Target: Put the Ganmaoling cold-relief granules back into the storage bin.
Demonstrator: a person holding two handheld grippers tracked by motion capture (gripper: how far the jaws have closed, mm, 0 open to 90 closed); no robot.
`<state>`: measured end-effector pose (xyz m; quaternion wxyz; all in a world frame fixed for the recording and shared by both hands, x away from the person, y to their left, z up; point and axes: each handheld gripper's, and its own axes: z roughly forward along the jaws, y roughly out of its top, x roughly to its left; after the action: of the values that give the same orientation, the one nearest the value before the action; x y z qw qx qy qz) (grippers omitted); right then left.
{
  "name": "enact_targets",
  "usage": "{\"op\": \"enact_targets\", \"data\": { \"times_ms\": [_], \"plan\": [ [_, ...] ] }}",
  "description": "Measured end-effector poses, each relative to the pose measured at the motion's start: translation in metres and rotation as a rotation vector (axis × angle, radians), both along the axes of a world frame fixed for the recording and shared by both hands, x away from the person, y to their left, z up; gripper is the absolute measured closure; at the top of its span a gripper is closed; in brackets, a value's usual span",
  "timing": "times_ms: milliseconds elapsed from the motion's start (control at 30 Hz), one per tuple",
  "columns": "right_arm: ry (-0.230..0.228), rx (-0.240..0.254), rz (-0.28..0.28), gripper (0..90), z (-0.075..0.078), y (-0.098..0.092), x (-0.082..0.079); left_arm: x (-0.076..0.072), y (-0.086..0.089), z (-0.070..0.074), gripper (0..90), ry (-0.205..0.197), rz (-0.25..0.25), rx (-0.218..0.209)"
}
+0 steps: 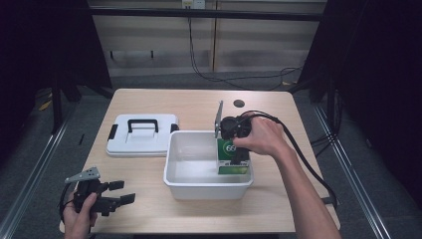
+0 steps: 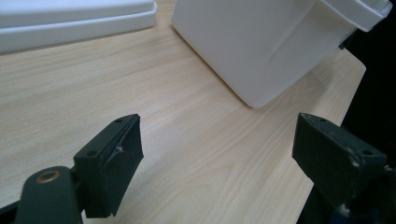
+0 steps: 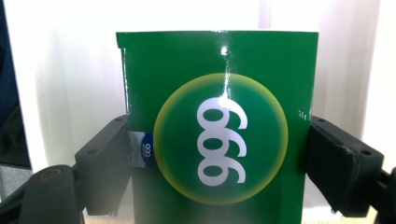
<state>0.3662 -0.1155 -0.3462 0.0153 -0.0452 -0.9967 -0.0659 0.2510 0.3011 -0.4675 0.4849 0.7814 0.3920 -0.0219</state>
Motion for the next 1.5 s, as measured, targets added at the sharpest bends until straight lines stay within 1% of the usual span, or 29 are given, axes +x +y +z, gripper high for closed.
{"op": "enact_targets", "data": {
  "times_ms": [133,167,300,433,533,567,600,633,700,733,800,867,933,1033,1067,1100,1167,1200,1367,1467,1500],
  "plan": [
    [-0.007,0.000,-0.005,15.7,-0.006,0.000,0.000,0.000,0.000,0.000,16.1,0.000,-0.001,-0.001],
    [0.005,0.003,-0.009,15.6,-0.009,0.000,0.001,0.000,0.000,0.000,16.1,0.001,0.000,-0.001],
    [0.012,-0.004,-0.001,15.6,-0.014,0.000,0.001,0.001,0.000,0.000,16.1,0.001,-0.002,-0.001],
    [0.020,-0.007,-0.009,15.5,-0.019,0.001,0.001,0.000,0.000,0.000,16.1,0.003,0.001,-0.004],
    [0.018,-0.019,0.009,15.5,-0.025,0.002,0.002,0.001,0.000,0.000,16.1,0.001,-0.001,-0.002],
    [0.018,-0.019,0.009,15.5,-0.025,0.002,0.002,0.001,0.000,0.000,16.1,0.001,-0.001,-0.002],
    [0.023,-0.023,-0.005,15.5,-0.026,0.003,0.002,0.001,0.000,0.000,16.1,-0.002,-0.001,-0.001],
    [0.026,-0.033,0.004,15.4,-0.029,0.005,0.002,0.001,0.000,0.000,16.1,0.003,-0.003,0.001],
    [0.022,-0.031,0.010,15.4,-0.031,0.005,0.002,0.001,0.000,0.000,16.1,0.002,-0.002,0.001],
    [0.026,-0.038,0.013,15.4,-0.033,0.006,0.002,0.000,0.000,0.000,16.1,0.002,0.001,0.001],
    [0.038,-0.048,0.011,15.3,-0.041,0.007,0.001,0.000,0.000,0.000,16.1,0.002,0.006,-0.002],
    [0.044,-0.053,-0.006,15.3,-0.044,0.007,0.000,0.001,0.000,0.000,16.1,0.003,0.005,-0.007],
    [0.048,-0.055,-0.016,15.3,-0.046,0.007,0.000,0.001,0.000,0.000,16.1,0.003,0.002,-0.003],
    [0.048,-0.062,-0.013,15.3,-0.048,0.008,0.000,0.001,0.000,-0.001,16.1,0.006,0.004,-0.002],
    [0.053,-0.077,-0.010,15.2,-0.050,0.010,0.000,0.000,0.000,0.000,16.1,0.001,-0.002,-0.001],
    [0.053,-0.077,-0.010,15.2,-0.050,0.010,0.000,0.000,0.000,0.000,16.1,0.001,-0.002,-0.001],
    [0.045,-0.094,-0.024,15.1,-0.053,0.013,-0.002,0.000,0.001,0.000,16.1,0.004,0.003,-0.012],
    [0.045,-0.091,-0.019,15.0,-0.054,0.013,-0.001,0.000,0.001,0.000,16.1,0.004,0.003,-0.012],
    [0.042,-0.090,-0.030,15.0,-0.055,0.011,0.001,0.000,-0.001,0.000,16.1,0.006,-0.001,-0.012],
    [0.047,-0.096,-0.026,14.8,-0.058,0.012,0.000,0.001,0.000,0.000,16.1,0.006,0.003,-0.007],
    [0.045,-0.097,-0.015,14.8,-0.058,0.012,0.001,0.001,0.000,0.000,16.1,0.006,0.003,-0.007]
  ]
}}
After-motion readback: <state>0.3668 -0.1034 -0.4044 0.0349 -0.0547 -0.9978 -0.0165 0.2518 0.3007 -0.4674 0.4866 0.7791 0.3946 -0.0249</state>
